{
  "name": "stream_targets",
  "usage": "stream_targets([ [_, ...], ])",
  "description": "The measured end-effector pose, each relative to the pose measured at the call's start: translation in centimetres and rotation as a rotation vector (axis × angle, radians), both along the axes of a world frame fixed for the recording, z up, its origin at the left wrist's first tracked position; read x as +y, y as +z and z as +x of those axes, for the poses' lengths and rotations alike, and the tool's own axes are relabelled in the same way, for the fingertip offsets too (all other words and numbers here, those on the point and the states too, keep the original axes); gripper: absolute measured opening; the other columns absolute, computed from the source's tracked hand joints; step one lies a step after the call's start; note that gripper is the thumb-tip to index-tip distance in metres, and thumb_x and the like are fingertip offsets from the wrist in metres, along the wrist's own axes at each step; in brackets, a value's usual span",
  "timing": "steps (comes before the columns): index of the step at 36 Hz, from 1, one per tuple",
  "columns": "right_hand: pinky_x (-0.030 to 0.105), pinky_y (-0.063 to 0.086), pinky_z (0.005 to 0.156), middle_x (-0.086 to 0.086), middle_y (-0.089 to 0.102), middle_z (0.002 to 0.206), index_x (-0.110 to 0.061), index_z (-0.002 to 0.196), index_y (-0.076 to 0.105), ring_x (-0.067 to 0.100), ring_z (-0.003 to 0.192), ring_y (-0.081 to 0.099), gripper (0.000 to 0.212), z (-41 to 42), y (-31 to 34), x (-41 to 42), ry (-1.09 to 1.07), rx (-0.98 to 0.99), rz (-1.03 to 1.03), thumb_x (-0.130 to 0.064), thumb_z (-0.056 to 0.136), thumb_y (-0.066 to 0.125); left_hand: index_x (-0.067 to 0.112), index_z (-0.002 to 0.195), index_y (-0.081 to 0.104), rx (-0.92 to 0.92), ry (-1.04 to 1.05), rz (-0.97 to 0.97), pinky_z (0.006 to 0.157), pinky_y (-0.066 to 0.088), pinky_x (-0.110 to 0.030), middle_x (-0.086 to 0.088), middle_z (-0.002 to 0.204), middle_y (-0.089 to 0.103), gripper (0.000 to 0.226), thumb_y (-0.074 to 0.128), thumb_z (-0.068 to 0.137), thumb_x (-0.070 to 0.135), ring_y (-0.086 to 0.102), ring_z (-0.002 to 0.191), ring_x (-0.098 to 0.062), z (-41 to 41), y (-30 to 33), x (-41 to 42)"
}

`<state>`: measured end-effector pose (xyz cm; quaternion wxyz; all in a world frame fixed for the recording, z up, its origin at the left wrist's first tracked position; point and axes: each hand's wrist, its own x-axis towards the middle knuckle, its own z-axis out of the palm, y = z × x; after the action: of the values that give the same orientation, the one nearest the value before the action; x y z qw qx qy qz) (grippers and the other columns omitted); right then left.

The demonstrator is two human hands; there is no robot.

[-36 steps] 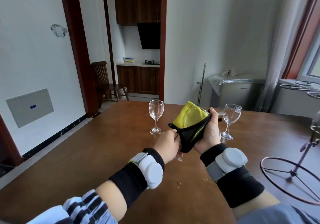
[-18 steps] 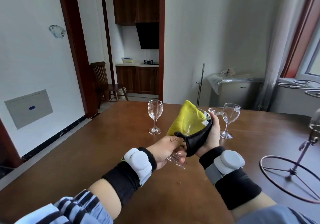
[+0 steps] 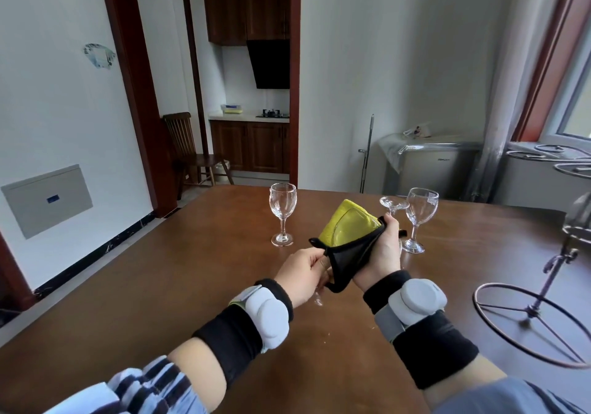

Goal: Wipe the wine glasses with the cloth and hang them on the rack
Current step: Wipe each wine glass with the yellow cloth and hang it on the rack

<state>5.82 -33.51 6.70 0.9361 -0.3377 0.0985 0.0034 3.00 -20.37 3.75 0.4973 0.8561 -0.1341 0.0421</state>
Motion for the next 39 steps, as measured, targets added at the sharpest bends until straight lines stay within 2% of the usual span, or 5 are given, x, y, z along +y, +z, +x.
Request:
stream_targets([
  [9, 0.035, 0.043, 0.081, 0.006, 0.056, 0.075, -0.018, 0.074, 0.052, 0.025, 0.075, 0.055, 0.041, 0.3, -0.2, -0.6, 0.055, -0.018, 0.088, -0.054, 0.091, 0.041, 0.02, 0.095, 0.052, -0.401, 0.234, 0.552, 0.058, 0.036, -0.033, -0.004, 0.08, 0.068, 0.034, 0.033, 0.099, 0.047, 0.062, 0.076, -0.028, -0.6, 0.6, -0.1],
  [15, 0.035, 0.045, 0.083, 0.007, 0.062, 0.078, -0.019, 0.081, 0.059, 0.026, 0.081, 0.059, 0.045, 0.3, -0.6, -0.2, 0.02, 0.018, 0.157, -0.058, 0.09, 0.039, 0.013, 0.118, 0.052, -0.511, 0.313, 0.717, 0.063, 0.033, -0.033, -0.01, 0.096, 0.07, 0.027, 0.033, 0.103, 0.023, 0.065, 0.091, -0.035, -0.7, 0.8, -0.9],
  [22, 0.031, 0.044, 0.072, 0.004, 0.054, 0.075, -0.021, 0.075, 0.051, 0.023, 0.072, 0.053, 0.036, 0.6, -0.5, -0.9, 0.026, -0.019, 0.154, -0.054, 0.087, 0.043, 0.024, 0.071, 0.053, -0.052, -0.04, 0.244, 0.056, 0.036, -0.025, 0.009, 0.06, 0.055, 0.03, 0.044, 0.1, 0.029, 0.048, 0.051, -0.005, 0.0, 1.4, -0.7],
  [30, 0.031, 0.043, 0.069, 0.002, 0.053, 0.072, -0.021, 0.076, 0.05, 0.022, 0.069, 0.052, 0.038, 0.9, -0.3, -1.0, 0.038, -0.035, 0.119, -0.055, 0.089, 0.041, 0.016, 0.061, 0.064, -0.014, -0.076, 0.117, 0.056, 0.037, -0.015, 0.004, 0.058, 0.06, 0.039, 0.053, 0.097, 0.023, 0.048, 0.05, -0.005, -0.1, 1.8, -0.1],
  [39, 0.048, 0.059, 0.074, 0.01, 0.064, 0.091, -0.009, 0.107, 0.058, 0.028, 0.08, 0.067, 0.07, 0.6, -0.8, 1.2, -0.073, 0.026, 0.0, -0.07, 0.075, 0.065, 0.013, 0.094, 0.067, -0.355, 0.271, 0.814, 0.066, 0.036, -0.03, -0.01, 0.096, 0.07, 0.02, 0.048, 0.088, 0.012, 0.063, 0.095, -0.032, -0.7, 2.0, -1.1],
])
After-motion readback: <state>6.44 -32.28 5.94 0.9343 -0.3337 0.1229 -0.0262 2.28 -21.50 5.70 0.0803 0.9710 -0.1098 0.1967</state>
